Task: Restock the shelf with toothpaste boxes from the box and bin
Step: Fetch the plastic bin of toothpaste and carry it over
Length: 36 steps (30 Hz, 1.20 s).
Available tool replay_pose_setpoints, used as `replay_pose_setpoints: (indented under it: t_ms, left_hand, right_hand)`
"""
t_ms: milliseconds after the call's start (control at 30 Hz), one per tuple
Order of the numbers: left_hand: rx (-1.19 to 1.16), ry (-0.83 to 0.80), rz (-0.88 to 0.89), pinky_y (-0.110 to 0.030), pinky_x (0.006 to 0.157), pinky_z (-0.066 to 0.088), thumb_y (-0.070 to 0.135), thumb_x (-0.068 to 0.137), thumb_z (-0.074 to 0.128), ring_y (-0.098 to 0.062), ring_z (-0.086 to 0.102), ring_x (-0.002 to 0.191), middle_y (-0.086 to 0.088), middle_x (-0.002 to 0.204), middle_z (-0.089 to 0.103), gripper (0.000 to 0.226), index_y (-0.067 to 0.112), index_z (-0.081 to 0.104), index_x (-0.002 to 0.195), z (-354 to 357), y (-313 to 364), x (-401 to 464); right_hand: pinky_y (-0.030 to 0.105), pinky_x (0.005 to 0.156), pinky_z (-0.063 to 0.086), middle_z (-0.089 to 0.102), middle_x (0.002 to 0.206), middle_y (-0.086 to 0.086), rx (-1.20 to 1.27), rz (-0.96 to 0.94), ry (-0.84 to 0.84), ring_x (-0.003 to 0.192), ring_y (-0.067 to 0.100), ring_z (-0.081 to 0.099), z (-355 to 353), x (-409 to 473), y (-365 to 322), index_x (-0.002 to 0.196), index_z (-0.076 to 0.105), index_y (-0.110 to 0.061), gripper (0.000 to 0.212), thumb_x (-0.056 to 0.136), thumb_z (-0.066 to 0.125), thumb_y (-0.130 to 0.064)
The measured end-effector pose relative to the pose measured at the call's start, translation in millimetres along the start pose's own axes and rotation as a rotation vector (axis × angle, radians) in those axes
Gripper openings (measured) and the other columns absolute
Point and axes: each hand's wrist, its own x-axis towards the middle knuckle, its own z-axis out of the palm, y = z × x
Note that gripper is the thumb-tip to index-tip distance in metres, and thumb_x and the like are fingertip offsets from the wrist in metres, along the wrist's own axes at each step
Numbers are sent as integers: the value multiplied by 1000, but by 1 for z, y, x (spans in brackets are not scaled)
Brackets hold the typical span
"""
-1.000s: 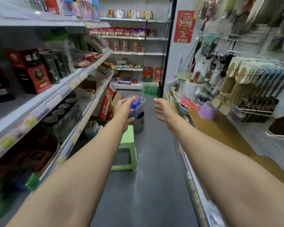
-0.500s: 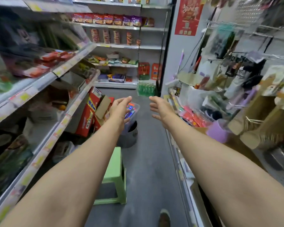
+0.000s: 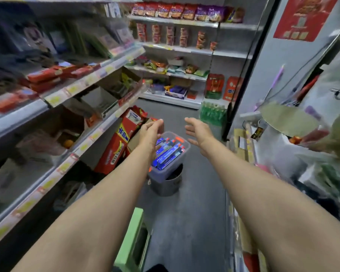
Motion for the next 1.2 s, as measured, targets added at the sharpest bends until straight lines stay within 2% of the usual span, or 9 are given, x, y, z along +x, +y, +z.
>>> replay_pose_setpoints:
  t_ms: [167,333,533,633,700,800,900,1067,1200]
  left_hand:
    - [-16,86,12,-31,69,45,35,93,65,-13,56,83,7,87,59,15,23,57,90,24,6,100]
    - [-140,124,-7,-30,63,36,36,93,66,-10,51,67,7,76,55,23,22,62,111,53,24,214]
    - [-181,225,-41,-25,54,41,38,92,66,-2,55,51,5,76,57,30,20,64,117,73,52,328]
    - [-179,273,-43,-34,75,54,41,88,69,-10,66,83,1,100,69,24,26,66,106,65,53,366]
    - [-176,350,-50,-43,93,51,43,86,70,-20,65,101,1,102,69,18,28,64,95,58,51,392]
    - [-236,449,-55,-42,94,49,40,90,68,-20,63,102,4,99,66,14,29,61,94,45,48,422]
    - [-290,581,-54,-47,101,48,44,88,69,-21,60,110,2,118,65,17,32,62,97,29,33,450]
    - [-434,871,-66,-39,89,52,44,86,73,-21,64,105,2,107,67,21,28,62,95,11,-8,484]
    - [-545,1154,-80,-34,72,47,41,86,74,-22,66,95,-5,104,72,24,22,61,93,23,-60,489]
  right_hand:
    - [31,81,43,63,112,6,-73,-20,-87,105,21,60,16,111,-12,104,63,-24,13,95,62,-33]
    - [41,101,43,63,115,5,-157,-28,-172,108,20,59,47,227,-44,90,60,-28,7,96,61,-31]
    - [38,96,46,64,113,6,-289,-17,-266,109,22,60,95,348,-89,89,61,-27,9,96,61,-31]
    - [32,83,46,64,106,1,-309,16,-326,103,18,59,120,390,-96,94,62,-23,7,97,60,-30]
    - [35,88,46,66,116,2,-331,34,-390,110,18,60,139,419,-94,104,63,-22,15,95,62,-33]
    - [38,94,46,66,128,5,-375,59,-485,117,20,60,169,462,-83,114,66,-21,29,92,63,-39]
    - [41,99,47,63,134,13,-460,94,-604,122,27,59,197,497,-73,124,63,-15,35,96,60,-37]
    - [40,100,45,63,134,7,-615,128,-843,118,20,58,236,557,-39,117,62,-19,26,97,61,-37]
    - [41,103,41,60,136,7,-754,172,-1051,128,22,54,256,588,-7,128,60,-14,35,98,61,-32]
